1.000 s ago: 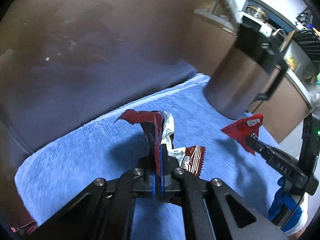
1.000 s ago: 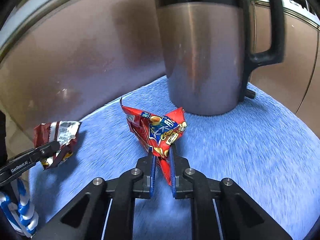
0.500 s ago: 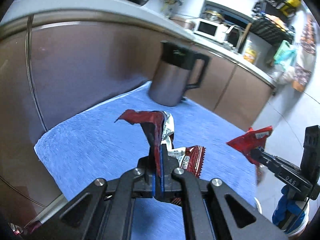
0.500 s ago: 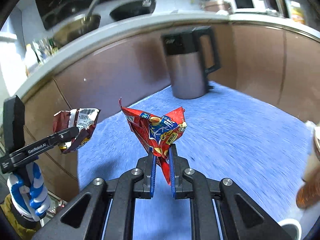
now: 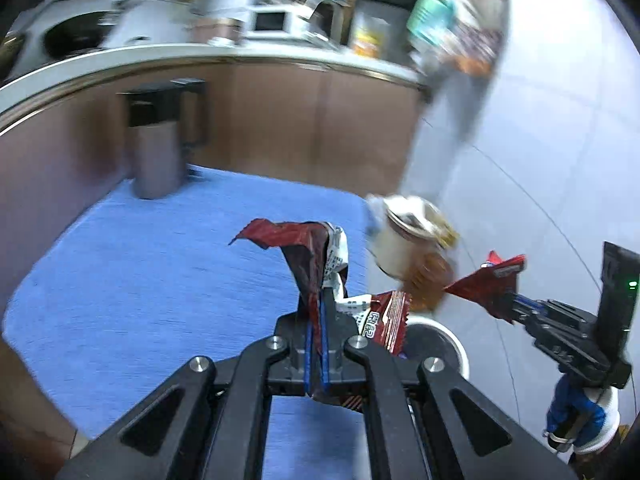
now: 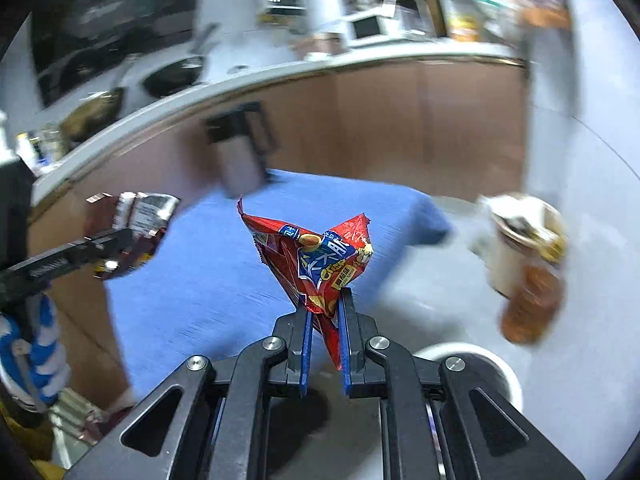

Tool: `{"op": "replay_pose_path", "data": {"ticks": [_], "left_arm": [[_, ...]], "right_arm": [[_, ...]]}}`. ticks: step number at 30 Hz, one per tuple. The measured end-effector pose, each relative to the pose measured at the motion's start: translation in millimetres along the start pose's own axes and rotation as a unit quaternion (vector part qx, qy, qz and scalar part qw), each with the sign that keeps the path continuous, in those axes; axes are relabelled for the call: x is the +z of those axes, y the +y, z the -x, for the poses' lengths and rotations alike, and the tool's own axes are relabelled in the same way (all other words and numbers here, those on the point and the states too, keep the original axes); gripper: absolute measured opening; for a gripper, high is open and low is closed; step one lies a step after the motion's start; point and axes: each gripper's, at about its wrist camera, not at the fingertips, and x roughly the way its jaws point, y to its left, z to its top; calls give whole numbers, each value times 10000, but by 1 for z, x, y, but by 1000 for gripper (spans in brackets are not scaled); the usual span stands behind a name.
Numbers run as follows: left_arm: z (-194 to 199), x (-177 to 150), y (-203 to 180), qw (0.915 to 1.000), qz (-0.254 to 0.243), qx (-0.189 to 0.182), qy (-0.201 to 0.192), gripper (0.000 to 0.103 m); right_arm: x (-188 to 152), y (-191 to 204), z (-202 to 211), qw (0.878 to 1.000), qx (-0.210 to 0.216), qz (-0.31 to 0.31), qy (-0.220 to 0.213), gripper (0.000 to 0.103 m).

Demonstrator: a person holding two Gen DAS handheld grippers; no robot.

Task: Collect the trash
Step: 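Carry the red chip bag and chocolate wrapper in both grippers over the bin, then open both grippers over the bin to drop the chip bag and wrapper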

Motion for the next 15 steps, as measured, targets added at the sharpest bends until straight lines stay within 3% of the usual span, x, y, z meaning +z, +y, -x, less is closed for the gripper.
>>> {"op": "replay_pose_path", "data": {"ticks": [7, 15], "left_arm": [[-87, -12, -92, 9937, -550, -515, 825, 3], [-162, -31, -148, 9819, -1018, -638, 1467, 5]], "right_arm": [[-67, -98, -31, 9910, -923, -675, 690, 12], [-108, -163, -82, 9766, -1078, -1375, 1252, 14]]}}
